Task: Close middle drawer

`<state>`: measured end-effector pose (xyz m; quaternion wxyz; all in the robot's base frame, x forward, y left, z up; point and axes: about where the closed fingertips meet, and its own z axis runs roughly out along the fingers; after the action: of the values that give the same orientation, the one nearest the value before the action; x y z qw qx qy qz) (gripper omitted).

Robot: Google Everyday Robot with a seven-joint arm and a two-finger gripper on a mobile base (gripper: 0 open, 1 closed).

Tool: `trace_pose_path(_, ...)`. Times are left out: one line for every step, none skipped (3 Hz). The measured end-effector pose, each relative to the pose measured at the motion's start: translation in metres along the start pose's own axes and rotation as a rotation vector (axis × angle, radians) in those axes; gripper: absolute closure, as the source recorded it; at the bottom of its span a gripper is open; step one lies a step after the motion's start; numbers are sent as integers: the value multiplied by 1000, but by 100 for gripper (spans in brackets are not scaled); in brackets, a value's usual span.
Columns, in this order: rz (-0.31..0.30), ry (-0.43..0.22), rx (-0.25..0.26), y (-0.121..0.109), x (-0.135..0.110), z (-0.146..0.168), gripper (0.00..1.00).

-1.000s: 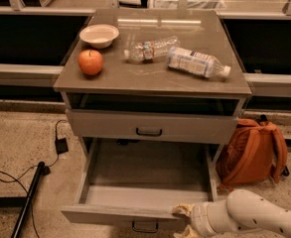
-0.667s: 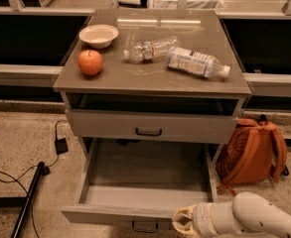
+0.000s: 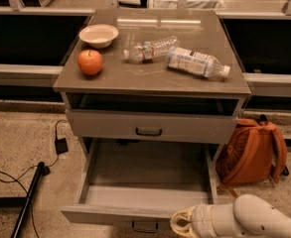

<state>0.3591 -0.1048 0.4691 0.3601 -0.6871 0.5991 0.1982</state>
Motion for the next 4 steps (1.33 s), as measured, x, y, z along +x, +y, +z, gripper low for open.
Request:
trace_pose_path(-18, 36, -9, 3, 1, 5, 100)
trace_pose_path(-21, 67, -21, 5, 6, 15, 100)
trace_pose_path(-7, 89, -25, -2, 14, 24, 100)
trace_pose_path(-7, 135, 10, -42, 19, 26, 100)
